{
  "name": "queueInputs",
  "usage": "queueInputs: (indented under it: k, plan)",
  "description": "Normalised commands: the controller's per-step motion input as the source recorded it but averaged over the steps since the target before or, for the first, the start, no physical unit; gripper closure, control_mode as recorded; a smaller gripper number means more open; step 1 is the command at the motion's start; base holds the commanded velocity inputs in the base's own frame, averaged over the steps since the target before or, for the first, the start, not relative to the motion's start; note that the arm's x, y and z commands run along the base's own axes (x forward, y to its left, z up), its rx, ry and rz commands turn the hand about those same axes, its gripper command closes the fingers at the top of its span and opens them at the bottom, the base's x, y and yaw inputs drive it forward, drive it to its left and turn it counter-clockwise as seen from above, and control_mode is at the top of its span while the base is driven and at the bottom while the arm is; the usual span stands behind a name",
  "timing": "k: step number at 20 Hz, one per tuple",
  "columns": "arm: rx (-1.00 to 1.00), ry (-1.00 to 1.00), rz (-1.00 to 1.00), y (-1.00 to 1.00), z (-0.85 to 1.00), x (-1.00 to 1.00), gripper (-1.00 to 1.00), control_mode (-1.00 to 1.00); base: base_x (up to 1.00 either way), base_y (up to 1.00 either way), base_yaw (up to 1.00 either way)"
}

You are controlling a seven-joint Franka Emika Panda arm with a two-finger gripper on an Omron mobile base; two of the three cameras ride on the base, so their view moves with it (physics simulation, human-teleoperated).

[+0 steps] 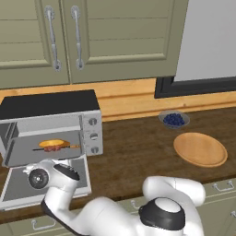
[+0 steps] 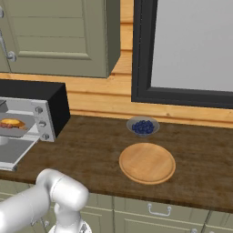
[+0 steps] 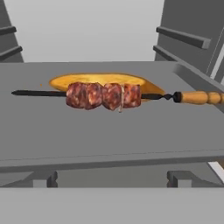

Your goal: Pick up the kebab skewer and baguette bread, and place them inside the toaster oven. Close the toaster oven door and start by setting the timer.

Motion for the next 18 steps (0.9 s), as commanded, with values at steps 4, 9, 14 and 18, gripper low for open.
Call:
queueInputs:
  k: [4,9,14,18]
  plan:
    - [0.00,-0.03,0.00,0.09,0.00,0.05,-1.00,-1.00,0.00,0.00,0.00]
    - [0.00,-0.04,0.00,0.03,0.00,0.09,-1.00,-1.00,0.00,0.00,0.00]
    - [0.02,-0.02,0.00,0.00,0.00,0.18,-1.00,-1.00,0.00,0.00,0.00]
    - [0.02,-0.02,0.00,0.00,0.00,0.17,-1.00,-1.00,0.00,0.00,0.00]
